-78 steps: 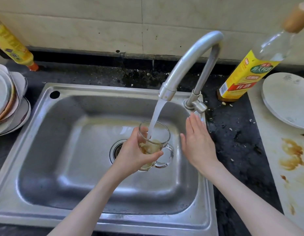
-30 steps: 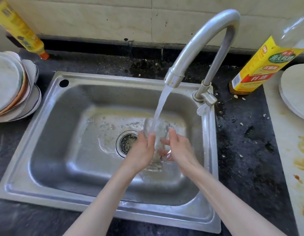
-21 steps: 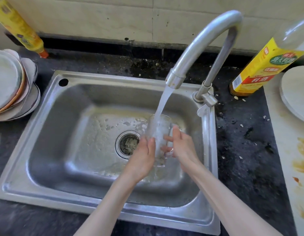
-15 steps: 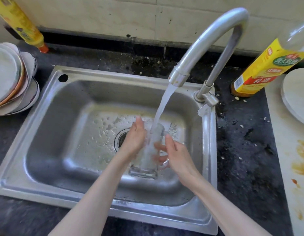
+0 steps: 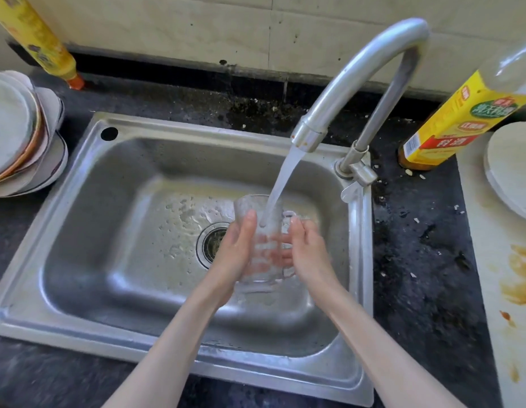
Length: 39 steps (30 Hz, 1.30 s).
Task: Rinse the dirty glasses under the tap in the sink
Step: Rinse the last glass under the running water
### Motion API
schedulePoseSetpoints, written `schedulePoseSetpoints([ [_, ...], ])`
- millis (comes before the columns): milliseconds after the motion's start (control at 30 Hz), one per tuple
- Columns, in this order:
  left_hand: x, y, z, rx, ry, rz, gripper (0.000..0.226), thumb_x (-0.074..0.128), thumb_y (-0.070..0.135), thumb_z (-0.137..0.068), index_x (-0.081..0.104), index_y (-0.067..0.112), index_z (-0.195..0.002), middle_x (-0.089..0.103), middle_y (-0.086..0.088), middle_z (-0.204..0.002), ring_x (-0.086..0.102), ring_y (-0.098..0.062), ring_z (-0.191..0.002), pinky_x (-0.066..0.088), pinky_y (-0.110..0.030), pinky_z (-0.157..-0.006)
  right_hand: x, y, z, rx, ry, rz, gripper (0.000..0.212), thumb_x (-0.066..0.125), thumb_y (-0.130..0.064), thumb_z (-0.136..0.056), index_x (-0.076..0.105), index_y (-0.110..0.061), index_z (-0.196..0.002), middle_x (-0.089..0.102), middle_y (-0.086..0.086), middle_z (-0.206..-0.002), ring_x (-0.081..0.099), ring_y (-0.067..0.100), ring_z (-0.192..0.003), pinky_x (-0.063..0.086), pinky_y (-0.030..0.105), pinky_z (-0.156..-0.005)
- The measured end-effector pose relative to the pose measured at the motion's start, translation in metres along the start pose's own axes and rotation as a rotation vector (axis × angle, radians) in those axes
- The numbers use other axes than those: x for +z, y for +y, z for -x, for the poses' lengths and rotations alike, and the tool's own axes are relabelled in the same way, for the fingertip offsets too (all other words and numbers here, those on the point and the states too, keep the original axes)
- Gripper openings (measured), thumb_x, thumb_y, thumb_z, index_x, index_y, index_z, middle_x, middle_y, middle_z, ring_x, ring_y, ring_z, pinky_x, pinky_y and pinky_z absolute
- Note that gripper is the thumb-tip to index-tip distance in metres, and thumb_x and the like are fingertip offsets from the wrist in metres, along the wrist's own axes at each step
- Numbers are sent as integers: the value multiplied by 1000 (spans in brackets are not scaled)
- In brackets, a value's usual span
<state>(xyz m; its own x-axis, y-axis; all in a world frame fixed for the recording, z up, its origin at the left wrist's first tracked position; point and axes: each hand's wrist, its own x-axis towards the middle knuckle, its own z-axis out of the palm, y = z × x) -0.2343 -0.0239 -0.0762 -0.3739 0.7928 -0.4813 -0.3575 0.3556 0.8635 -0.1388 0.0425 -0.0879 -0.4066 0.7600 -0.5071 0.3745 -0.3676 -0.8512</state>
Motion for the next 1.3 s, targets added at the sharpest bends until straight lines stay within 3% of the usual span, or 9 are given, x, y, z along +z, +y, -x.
schedulePoseSetpoints([
  [67,1,-2,0,-8,46,4,56,42,60,-79,58,20,-114,73,-8,-95,71,-24,-78,59,-38,-65,9,4,-2,-67,101,58,17,33,-40,-98,46,-29,-96,68,1,-96,67,28,-87,52,46,-84],
  [200,2,-5,-8,-21,184,29,74,55,75,-70,56,19,-119,71,-9,-104,70,-26,-90,57,-45,-77,11,-7,1,-312,237,420,38,31,-24,-101,42,-11,-134,47,6,-133,41,19,-125,23,12,-93],
  [333,0,0,-19,12,313,86,77,54,72,-73,56,12,-122,69,-10,-109,70,-18,-90,55,-26,-67,21,-5,21,-580,-78,753,60,6,-41,-96,7,-17,-150,-3,-3,-159,-14,2,-142,-13,33,-116],
  [533,-4,2,-13,-77,243,119,63,45,69,-81,61,20,-115,72,-3,-102,70,-12,-86,53,-22,-58,22,-17,14,-649,-79,1004,63,-5,-43,-95,9,-15,-150,13,3,-158,6,11,-146,-18,47,-113],
  [733,-5,0,-11,-135,300,128,48,50,60,-84,49,18,-107,68,0,-99,68,-17,-88,53,-35,-77,22,-9,17,-541,-188,1042,64,-6,-45,-90,-15,-19,-148,-7,-1,-159,-6,7,-145,-25,40,-110],
  [867,-13,-8,-11,-150,254,154,62,42,69,-83,63,19,-113,70,-3,-96,69,-18,-73,47,-22,-47,16,3,30,-623,-246,952,72,-3,-49,-86,6,-18,-151,-1,-8,-158,-13,5,-143,-24,29,-111],
  [1000,-5,-9,-7,-53,215,93,41,46,51,-91,62,21,-113,71,-3,-102,70,-17,-87,57,-29,-65,6,-2,-6,-548,-129,652,57,16,-43,-100,19,-16,-150,8,-8,-157,-7,4,-143,-6,17,-113],
  [1133,6,-9,-2,45,273,-113,38,54,49,-87,55,18,-109,64,4,-85,61,-9,-68,52,-25,-58,3,-11,-34,-255,188,412,39,25,-21,-102,58,0,-96,60,12,-104,52,33,-109,35,33,-88],
  [1300,-6,-4,-4,19,383,-11,54,52,57,-82,54,12,-112,70,-8,-90,69,-20,-74,57,-34,-64,31,-14,-16,-4,142,-1,50,24,-38,-101,40,-17,-59,43,-2,-56,40,20,-60,31,32,-66],
])
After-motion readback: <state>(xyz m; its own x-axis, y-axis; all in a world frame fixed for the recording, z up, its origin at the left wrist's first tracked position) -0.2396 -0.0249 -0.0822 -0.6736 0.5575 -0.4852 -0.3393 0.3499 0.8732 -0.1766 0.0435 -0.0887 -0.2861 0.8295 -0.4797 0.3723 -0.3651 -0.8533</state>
